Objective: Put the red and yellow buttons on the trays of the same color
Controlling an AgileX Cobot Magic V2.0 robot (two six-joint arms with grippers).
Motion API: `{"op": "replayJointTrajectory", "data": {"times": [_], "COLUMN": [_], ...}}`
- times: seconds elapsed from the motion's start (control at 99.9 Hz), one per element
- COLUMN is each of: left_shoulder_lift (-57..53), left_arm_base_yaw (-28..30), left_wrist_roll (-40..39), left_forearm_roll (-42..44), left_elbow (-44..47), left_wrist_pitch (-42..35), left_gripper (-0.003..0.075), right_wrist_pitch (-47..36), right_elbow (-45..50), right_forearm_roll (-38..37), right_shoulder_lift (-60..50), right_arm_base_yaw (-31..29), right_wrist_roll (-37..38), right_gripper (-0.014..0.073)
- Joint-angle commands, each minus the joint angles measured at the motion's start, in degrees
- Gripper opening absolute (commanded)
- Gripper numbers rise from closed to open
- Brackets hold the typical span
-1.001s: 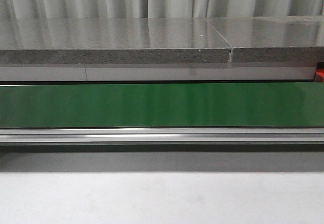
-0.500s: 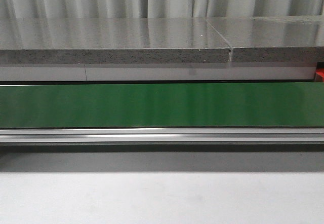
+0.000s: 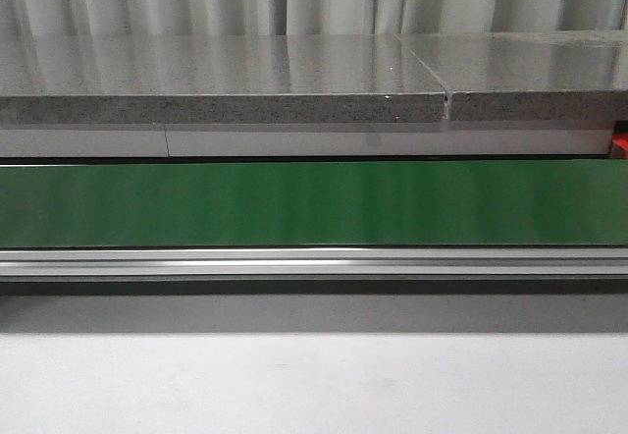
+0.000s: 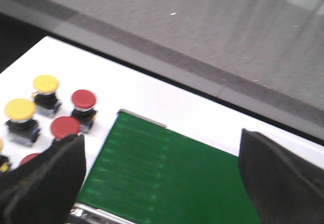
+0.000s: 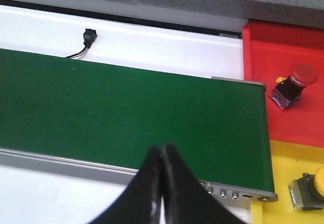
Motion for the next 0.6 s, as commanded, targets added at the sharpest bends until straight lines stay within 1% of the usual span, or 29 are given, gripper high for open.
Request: {"op": "replayJointTrajectory", "data": {"times": [0.0,0.08,0.21,0.59], "left_shoulder_lift": [6.2,11.6,19.5,34.4], "left_arm_base_yaw": [5.3,8.3,10.4,10.7], "left_wrist_roll": [-0.8,-0.8,-0.8,-1.1], "left_forearm_roll": [0.0,-0.1,-0.2,0.0], "left_elbow": [-5.7,-8.3,-11.0,-12.2], "left_wrist_pitch": [2.2,6.0,7.4,6.9], "left_gripper": [0.0608,0.0608,0.0608,0.0608], "right_wrist_pitch": [-3.6,-3.6,-3.6,-3.6], "right_elbow": [-1.3,-1.3,-1.3,-1.3], "right_forearm_roll": [0.2,0.2,0.2,0.2], "right_shoulder_lift": [0.0,0.0,0.0,0.0], "right_arm_base_yaw": [0.1,0.1,0.1,0.1], "right_wrist_roll": [-0.4,-0.4,-0.4,-0.4], "right_gripper": [-0.0068,-0.0068,-0.0068,-0.0068]}}
